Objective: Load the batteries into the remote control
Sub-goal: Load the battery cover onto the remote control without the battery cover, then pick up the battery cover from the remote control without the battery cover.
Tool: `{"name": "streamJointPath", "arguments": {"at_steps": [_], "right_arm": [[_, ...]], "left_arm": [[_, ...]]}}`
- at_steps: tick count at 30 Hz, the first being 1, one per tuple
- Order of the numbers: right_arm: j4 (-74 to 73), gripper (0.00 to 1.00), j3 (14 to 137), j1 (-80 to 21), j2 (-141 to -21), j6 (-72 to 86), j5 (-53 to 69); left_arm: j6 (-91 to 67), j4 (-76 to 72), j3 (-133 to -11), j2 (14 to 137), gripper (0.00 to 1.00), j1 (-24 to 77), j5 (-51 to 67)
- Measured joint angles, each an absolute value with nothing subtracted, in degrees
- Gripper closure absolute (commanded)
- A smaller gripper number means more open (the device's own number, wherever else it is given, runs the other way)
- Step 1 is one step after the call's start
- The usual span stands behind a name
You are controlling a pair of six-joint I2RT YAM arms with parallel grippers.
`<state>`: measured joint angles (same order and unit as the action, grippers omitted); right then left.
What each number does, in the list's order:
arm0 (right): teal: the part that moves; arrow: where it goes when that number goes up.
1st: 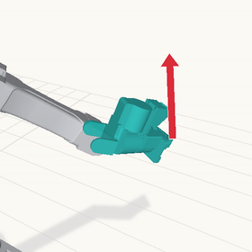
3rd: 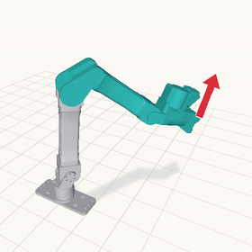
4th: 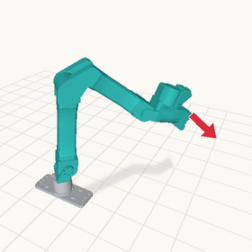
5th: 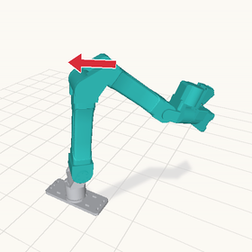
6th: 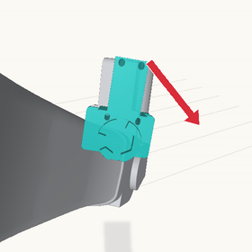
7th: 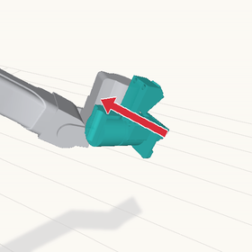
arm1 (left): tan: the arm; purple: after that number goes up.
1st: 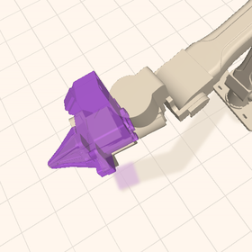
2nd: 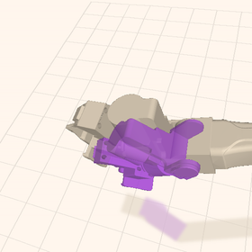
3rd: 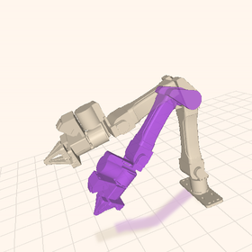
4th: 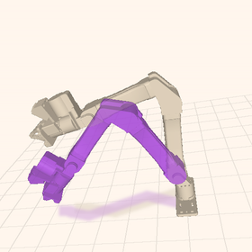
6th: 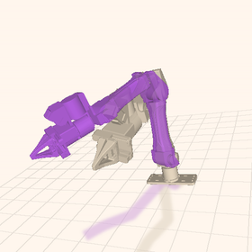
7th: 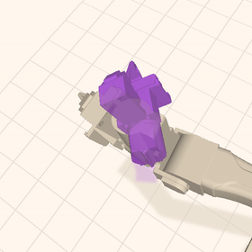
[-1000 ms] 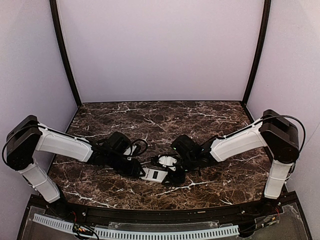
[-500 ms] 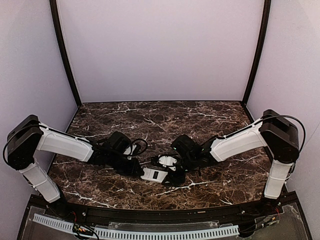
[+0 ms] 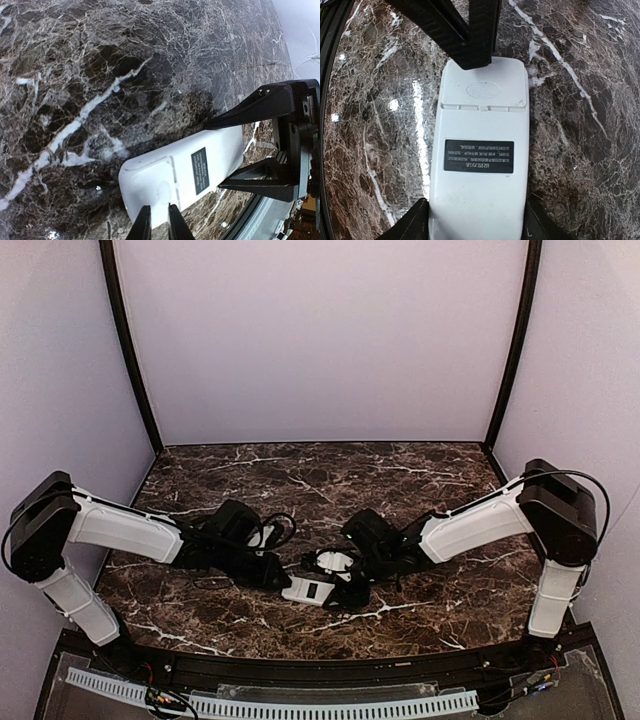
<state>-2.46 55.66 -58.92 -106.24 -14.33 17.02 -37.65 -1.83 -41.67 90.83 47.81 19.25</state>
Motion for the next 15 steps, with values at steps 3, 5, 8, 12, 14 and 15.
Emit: {"name": "streamJointPath", "arguments": {"at_steps": [3,5,8,12,14,15], "right_arm": [[-2.5,0.37,55.9,-58.92,-106.41,-14.35,17.12],[-2.48,0.37,55.94,-58.92,-106.43,-14.44,17.3],[-2.48,0.36,55.94,-58.92,-106.43,-14.48,17.41],[-2.48,0.28,55.94,-58.92,-106.43,-14.57,17.74],[-2.39,0.28,55.94,-58.92,-106.45,-14.66,18.02],[-2.37,0.28,55.96,-58.92,-106.45,-14.74,18.09]], "left_arm": [[-37.58,-2.24,-41.67,90.78,0.76,47.81,19.53],[-37.69,-2.11,-41.63,90.78,0.73,47.81,19.27],[-37.65,-1.58,-41.6,90.74,0.69,47.81,18.28],[-37.74,-1.17,-41.28,90.72,0.69,47.79,17.5],[-38.09,-1.83,-40.56,90.74,0.68,47.64,17.96],[-38.24,-2.26,-40.12,90.74,0.67,47.44,18.33]]}}
